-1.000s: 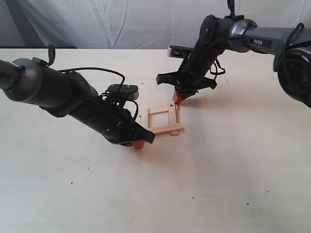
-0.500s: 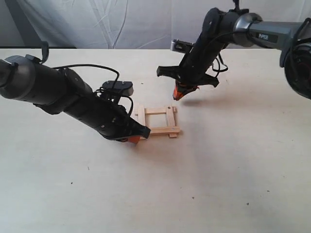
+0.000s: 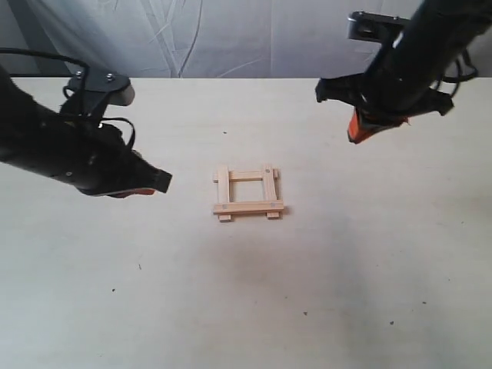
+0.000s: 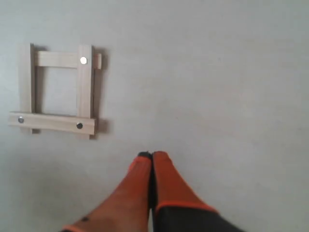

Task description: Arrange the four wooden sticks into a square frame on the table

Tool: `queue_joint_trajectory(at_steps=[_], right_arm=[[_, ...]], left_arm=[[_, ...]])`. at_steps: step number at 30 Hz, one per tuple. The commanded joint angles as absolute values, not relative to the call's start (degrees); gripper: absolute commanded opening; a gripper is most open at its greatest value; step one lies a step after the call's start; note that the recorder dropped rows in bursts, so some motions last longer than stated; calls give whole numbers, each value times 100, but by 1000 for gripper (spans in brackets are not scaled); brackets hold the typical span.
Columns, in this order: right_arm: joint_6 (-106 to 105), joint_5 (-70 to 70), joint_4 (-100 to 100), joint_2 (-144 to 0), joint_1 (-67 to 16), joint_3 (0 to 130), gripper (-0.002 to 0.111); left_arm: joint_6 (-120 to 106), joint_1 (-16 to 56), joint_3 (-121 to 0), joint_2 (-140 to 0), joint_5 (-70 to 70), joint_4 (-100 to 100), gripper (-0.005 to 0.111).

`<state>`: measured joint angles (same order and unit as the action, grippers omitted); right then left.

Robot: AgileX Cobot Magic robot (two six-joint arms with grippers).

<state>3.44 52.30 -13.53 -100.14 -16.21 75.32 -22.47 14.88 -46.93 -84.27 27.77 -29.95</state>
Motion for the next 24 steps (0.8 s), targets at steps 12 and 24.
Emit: queue_joint_trajectory(at_steps=[12, 24], right_arm=[[84, 2875, -633, -3758, -1614, 2990, 0], [95, 2996, -667, -2120, -1614, 2867, 0]], left_arm=[[-2156, 1486, -2526, -4500, 1902, -2859, 0], [-2156, 1486, -2524, -4089, 2089, -2649, 0]])
